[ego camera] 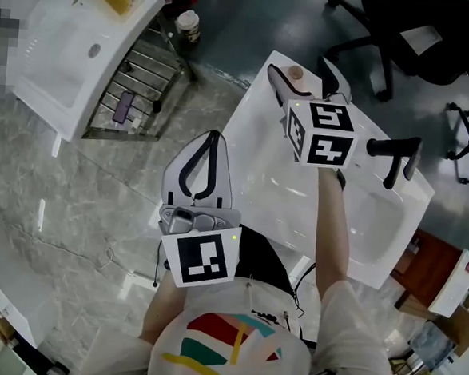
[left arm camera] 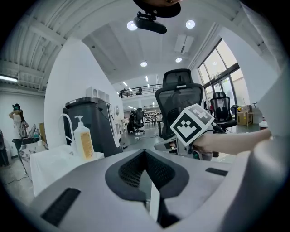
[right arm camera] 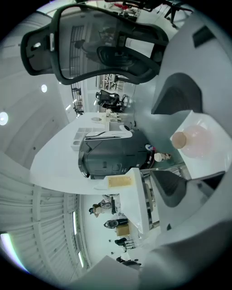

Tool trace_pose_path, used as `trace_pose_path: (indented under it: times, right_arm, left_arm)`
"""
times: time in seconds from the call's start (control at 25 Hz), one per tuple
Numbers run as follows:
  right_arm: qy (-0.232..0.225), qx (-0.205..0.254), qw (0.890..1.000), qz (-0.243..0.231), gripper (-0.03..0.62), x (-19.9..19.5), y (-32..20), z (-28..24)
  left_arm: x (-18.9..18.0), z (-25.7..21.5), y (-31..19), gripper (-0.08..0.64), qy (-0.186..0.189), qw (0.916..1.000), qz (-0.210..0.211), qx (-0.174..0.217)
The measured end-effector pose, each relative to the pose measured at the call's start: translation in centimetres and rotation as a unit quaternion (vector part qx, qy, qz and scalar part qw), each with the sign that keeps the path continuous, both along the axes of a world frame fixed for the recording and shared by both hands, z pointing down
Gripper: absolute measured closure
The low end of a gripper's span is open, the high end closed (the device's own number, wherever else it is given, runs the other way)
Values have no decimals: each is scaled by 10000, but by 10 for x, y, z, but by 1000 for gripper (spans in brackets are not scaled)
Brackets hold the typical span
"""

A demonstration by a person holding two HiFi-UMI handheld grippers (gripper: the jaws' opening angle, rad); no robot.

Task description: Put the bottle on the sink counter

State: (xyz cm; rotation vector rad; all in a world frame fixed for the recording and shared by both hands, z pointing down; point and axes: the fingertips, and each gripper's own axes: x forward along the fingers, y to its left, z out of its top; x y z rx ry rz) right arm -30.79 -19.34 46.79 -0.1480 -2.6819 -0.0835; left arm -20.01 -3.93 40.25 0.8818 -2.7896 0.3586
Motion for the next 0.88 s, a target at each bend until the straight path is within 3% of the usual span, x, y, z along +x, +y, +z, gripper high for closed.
trace_pose_path:
  times: [0.2, 0.44, 0.6, 0.72, 0.88]
  right_arm:
    - [-648, -189, 9977, -21, 212, 23, 5, -82]
    - [-1458, -354, 9886, 132, 391, 70, 10, -172]
    - [-1795, -281, 9829, 300, 499, 122, 18, -205]
    - [-2172, -93, 9748, 508, 554, 149, 15, -232]
    - [-2477, 153, 9658, 759, 579, 181, 14, -253]
  left_arm:
    - [1, -37, -12, 542, -271, 9992, 125, 276]
    - [0, -82, -31, 542, -675, 9943, 410, 712]
    - [21, -108, -37, 542, -630, 9919, 471, 999]
    - [26, -134, -46, 542, -804, 9879, 628, 1172]
    - [34, -159, -55, 542, -1004, 9836, 809, 1265]
